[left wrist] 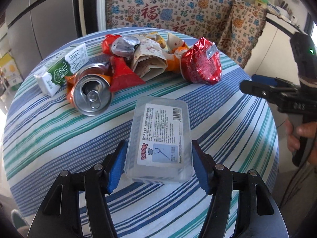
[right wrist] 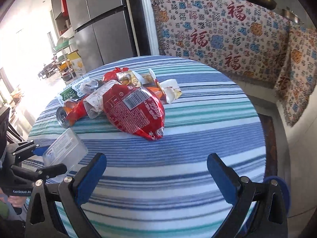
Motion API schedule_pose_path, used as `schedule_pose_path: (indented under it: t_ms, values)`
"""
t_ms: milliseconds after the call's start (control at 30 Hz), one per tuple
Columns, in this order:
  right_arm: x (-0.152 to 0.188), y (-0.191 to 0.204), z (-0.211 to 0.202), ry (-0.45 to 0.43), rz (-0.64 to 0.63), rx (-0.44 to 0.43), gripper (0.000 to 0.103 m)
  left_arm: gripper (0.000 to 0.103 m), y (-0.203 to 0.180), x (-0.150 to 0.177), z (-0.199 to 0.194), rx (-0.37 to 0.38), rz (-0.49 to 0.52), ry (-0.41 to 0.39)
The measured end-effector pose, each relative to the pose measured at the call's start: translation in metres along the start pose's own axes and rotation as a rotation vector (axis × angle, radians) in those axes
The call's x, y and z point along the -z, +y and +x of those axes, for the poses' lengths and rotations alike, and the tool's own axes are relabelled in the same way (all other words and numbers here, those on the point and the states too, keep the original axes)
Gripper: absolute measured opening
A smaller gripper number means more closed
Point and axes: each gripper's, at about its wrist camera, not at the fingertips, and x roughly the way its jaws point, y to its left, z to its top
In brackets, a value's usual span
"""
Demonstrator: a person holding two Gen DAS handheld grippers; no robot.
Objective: Collect trash
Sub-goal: 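Grasp the clear plastic box with the left gripper while the right gripper approaches the red cans, then close the right gripper on the two crushed red cans and lift them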
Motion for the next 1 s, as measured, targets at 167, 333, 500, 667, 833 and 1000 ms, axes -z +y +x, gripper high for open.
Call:
schedule_pose_path:
  t_ms: [167,333,500,667,833,1000]
  values:
    - [-0.021,0.004,0.032,0.025,-0.035,-0.073,0.103,0.066,0.012,0.004,-0.004,-0.044,-0.019,-0.018]
    - [-0.018,0.028,0.038,0.057,-0.096,-0.205,0.087,0.066,0.030,0.010,-0.010,-0.069,-0.067,-0.031]
    - [0.012,0.071,-0.002,0.109,-0.183,-0.461,0.080,0.067,0.045,0.017,-0.015,-0.087,-0.114,-0.042]
    - [0.034,0.083,-0.030,0.085,-0.219,-0.367,0.080,0.072,0.057,0.021,-0.012,-0.079,-0.150,-0.025]
    - [0.042,0.078,-0.032,0.103,-0.108,-0.289,0.080,0.074,0.058,0.024,-0.015,-0.106,-0.137,-0.020]
    - [0.051,0.100,-0.024,0.095,-0.063,-0.261,0.080,0.081,0.061,0.029,-0.015,-0.136,-0.127,-0.023]
